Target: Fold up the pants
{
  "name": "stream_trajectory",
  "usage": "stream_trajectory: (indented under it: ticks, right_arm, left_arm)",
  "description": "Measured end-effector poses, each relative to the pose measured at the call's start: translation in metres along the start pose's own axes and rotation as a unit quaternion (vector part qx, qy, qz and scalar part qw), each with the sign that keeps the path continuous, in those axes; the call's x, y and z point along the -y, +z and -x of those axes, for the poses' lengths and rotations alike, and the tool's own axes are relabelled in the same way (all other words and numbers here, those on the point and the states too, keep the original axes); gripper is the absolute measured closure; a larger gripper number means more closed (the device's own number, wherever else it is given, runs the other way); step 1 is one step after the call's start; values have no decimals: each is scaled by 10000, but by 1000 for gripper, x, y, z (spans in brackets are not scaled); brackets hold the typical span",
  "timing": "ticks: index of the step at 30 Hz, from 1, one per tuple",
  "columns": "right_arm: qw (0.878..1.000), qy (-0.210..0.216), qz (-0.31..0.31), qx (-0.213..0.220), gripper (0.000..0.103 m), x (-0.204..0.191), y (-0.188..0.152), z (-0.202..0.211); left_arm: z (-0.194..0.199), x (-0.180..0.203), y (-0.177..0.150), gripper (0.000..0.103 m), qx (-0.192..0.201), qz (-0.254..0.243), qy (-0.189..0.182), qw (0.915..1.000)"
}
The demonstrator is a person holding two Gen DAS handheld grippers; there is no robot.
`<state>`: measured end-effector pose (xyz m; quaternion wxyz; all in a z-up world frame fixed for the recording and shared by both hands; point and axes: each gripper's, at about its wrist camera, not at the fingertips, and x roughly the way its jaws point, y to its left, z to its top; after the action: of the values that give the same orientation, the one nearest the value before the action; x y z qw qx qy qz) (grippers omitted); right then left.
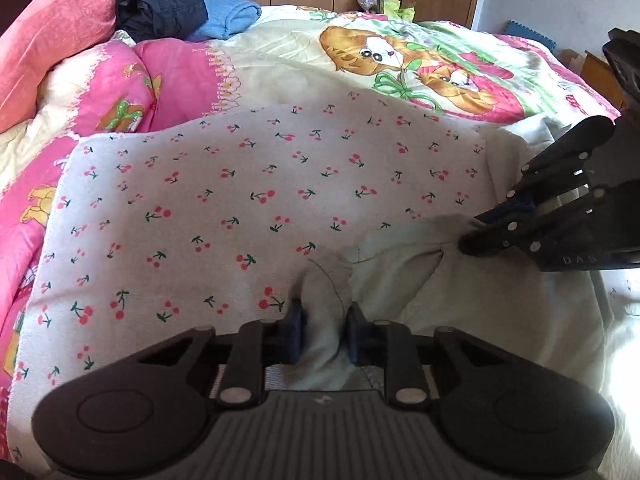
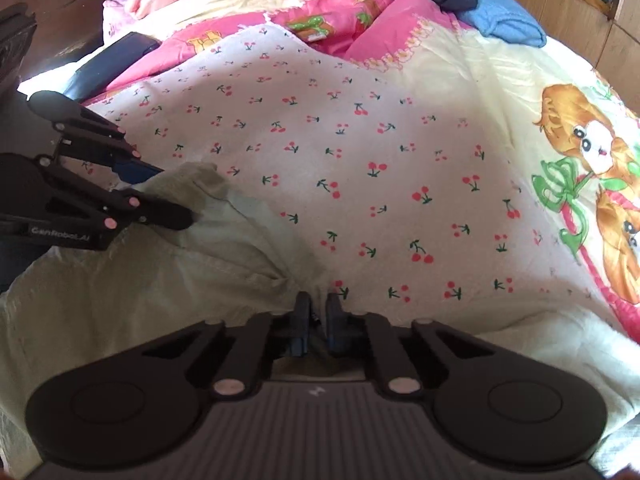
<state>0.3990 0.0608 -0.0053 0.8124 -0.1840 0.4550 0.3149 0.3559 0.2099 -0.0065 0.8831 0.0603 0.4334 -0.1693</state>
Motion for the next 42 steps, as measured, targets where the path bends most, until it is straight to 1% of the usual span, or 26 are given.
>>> stream_trajectory:
  ticks: [2,4,6,8,10,11,13,15,17,19,21,23,24,25,26,27,28,29,31,33,34,35,36,37,39,42]
  right_arm:
    - [9995,-116,-55,297,96,-5,3,27]
    - [9974,-182,-139,685,96,-10,4,63]
    - [9929,-280,-96,1152,96,-22,2,113]
    - [9870,-220,-224,1579,96,-35,-9,160]
    - [9817,-184,-148,1888,96,-64,-35,204]
    - [9815,-140,-77,1909,96,-79,-51,216]
    - [9841,12,-86,1774,96,-110,-89,226]
    - [9893,135,-159,1446,96,-140,-126,215]
    - [9935,378,-473,959,96,-163,-162,193]
    - [9951,597,-659,434,96,-179,-190,172]
    - [9983,312,-445,229,95,-194,-208,164]
    - [9996,65,-170,233,91,-204,-210,167]
    - [9996,-49,-45,289,90,-207,-208,170]
    - [9990,-129,98,405,85,-212,-205,175]
    - [9973,-226,362,597,73,-219,-202,178]
    - [9937,-383,645,835,64,-227,-198,180]
    - [9899,-479,855,1028,49,-232,-192,181]
    - [9842,-512,1121,1269,38,-241,-188,180]
    - [9758,-385,1429,1610,36,-249,-174,172]
    - [9726,-228,1548,1719,37,-255,-152,150]
    - [9728,-209,1572,1690,42,-256,-145,141]
    - [9746,-217,1535,1615,66,-256,-136,128]
    - [9792,-130,1401,1458,77,-252,-128,119]
    - [9858,1,1049,1308,99,-243,-120,111]
    - [9904,119,472,1293,98,-220,-110,113]
    - [9856,146,-527,1600,99,-175,-95,136]
  left_arm:
    - [19,12,2,72,281,-154,233,9992]
    - [49,18,3,72,730,-187,307,9967]
    - [92,18,3,72,1280,3,132,9917]
    - [138,18,-9,72,1761,217,-160,9840]
    - [176,27,-34,70,2150,91,-330,9760]
    - [190,35,-49,69,2205,-2,-335,9748]
    - [203,49,-84,68,2100,-125,-274,9772]
    - [203,63,-124,68,1835,-129,-231,9827]
    - [198,71,-158,68,1447,58,-279,9891]
    - [195,78,-184,68,1267,278,-331,9910]
    - [194,91,-199,68,1132,170,-238,9931]
    - [194,102,-206,68,1157,-127,12,9932]
    - [194,103,-206,68,1183,-176,29,9928]
    - [194,102,-203,68,1225,-146,15,9924]
    - [195,100,-200,68,1268,-125,6,9918]
    - [196,98,-196,68,1308,-148,-7,9913]
    - [199,98,-195,68,1373,-190,-11,9903]
    - [201,98,-194,68,1422,-236,-3,9896]
    - [205,99,-196,68,1459,-356,6,9887]
    - [205,98,-198,71,1427,-390,-24,9890]
    - [206,97,-198,72,1424,-400,10,9890]
    - [206,96,-199,70,1442,-423,97,9886]
    - [208,94,-200,66,1476,-435,168,9879]
    - [209,90,-200,64,1439,-419,200,9885]
    - [213,81,-202,64,1460,-309,191,9886]
    - [214,80,-200,64,1471,-386,-42,9884]
